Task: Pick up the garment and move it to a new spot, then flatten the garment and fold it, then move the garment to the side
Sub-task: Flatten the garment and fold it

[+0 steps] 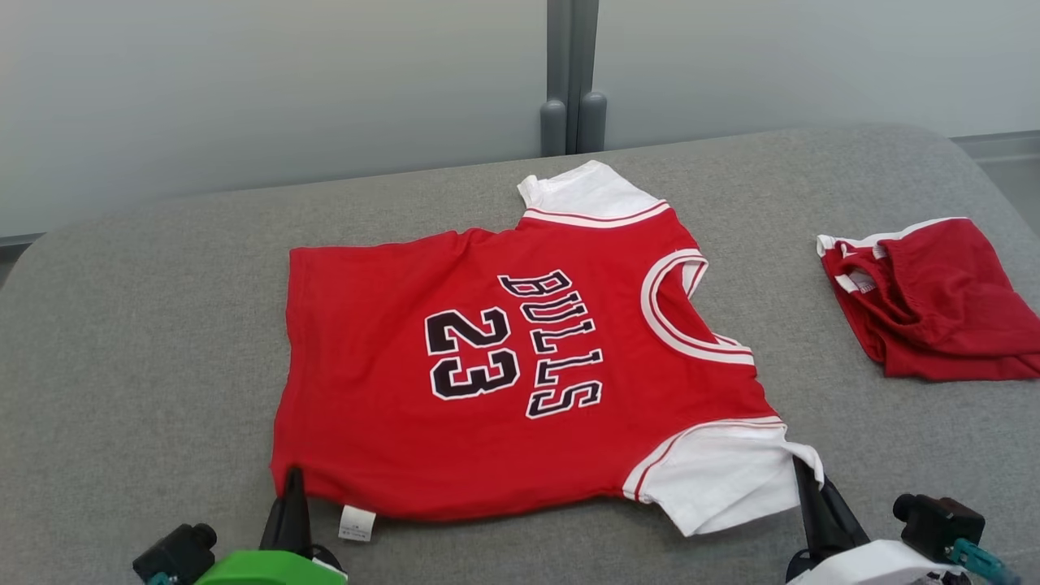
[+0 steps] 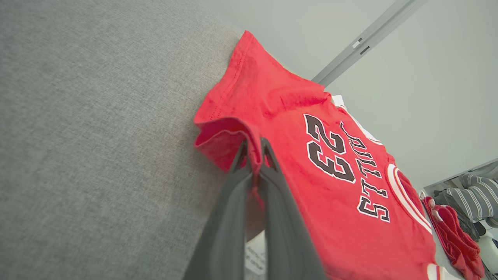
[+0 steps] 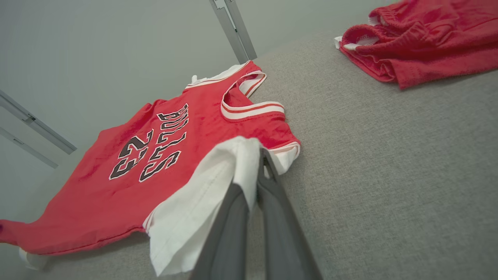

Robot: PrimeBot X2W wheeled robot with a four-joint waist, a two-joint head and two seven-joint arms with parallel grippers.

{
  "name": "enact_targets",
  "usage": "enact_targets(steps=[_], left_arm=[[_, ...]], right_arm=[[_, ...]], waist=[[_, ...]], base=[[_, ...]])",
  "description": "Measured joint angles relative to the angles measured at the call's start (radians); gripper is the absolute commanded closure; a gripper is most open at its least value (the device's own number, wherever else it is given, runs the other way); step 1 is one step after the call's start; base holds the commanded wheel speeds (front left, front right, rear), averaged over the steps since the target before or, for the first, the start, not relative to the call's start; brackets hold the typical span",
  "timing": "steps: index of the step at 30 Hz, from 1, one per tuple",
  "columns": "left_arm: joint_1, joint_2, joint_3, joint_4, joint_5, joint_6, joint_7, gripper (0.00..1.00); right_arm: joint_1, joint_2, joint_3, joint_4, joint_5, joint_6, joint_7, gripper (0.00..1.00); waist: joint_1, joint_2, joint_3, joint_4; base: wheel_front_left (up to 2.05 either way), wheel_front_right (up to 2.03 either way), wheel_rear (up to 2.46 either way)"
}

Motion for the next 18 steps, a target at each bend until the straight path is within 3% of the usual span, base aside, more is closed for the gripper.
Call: enact_targets(steps=[11,18], left_arm=[[-0.244,-0.002,-0.015,0.135,-0.042,0.000,0.000,1.00],[-0.412,-0.002,-0.022,0.283,-0.049,0.000,-0.001,1.00]], right_arm=[[-0.268,-0.009,-0.035,0.113,-0.031,0.000,0.000,1.00],[-0.501,-0.030,-0.015,0.302,-0.027,0.000,0.015,1.00]], waist=[[0.0000,0.0000,0.065,0.001],[0.0000,0.0000,0.135,0.007]], base=[[0.00,0.00,0.00],[0.00,0.00,0.00]])
